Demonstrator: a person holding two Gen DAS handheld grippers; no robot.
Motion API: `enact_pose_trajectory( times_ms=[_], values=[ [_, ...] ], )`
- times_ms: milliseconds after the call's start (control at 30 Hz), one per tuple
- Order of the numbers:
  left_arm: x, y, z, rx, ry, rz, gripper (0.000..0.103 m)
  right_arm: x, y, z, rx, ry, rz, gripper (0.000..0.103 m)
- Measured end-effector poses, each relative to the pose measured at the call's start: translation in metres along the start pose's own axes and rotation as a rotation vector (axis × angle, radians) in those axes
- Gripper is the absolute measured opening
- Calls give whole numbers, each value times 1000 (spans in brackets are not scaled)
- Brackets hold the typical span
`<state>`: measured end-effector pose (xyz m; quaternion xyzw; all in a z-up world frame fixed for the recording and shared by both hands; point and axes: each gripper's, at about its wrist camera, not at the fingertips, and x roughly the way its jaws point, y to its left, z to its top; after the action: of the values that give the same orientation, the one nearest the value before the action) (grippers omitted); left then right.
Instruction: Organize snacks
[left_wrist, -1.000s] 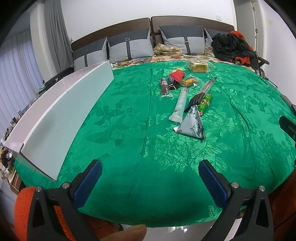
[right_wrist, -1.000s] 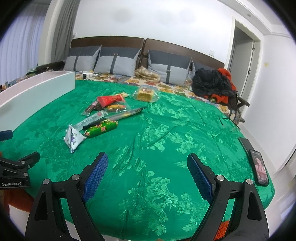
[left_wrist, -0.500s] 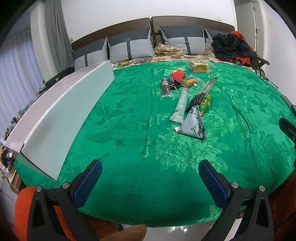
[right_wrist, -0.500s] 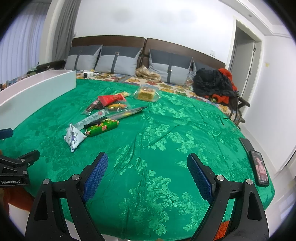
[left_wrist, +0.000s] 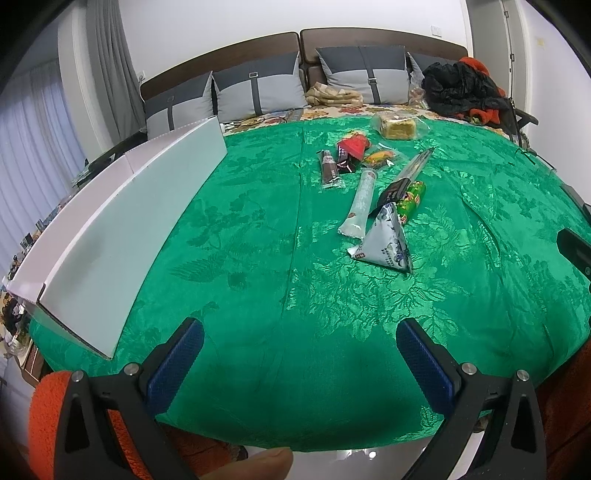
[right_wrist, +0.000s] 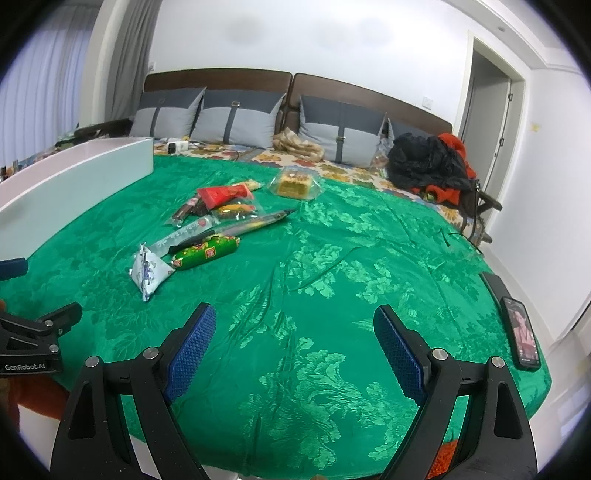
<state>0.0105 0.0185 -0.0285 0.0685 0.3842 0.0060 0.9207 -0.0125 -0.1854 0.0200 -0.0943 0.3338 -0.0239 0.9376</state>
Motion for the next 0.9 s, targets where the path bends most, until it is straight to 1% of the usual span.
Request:
enact_pose_trajectory(
  times_ms=[900],
  values=[
    [6,2,-3,2,18,3,103,6,2,-1,-2,12,9,90]
  ],
)
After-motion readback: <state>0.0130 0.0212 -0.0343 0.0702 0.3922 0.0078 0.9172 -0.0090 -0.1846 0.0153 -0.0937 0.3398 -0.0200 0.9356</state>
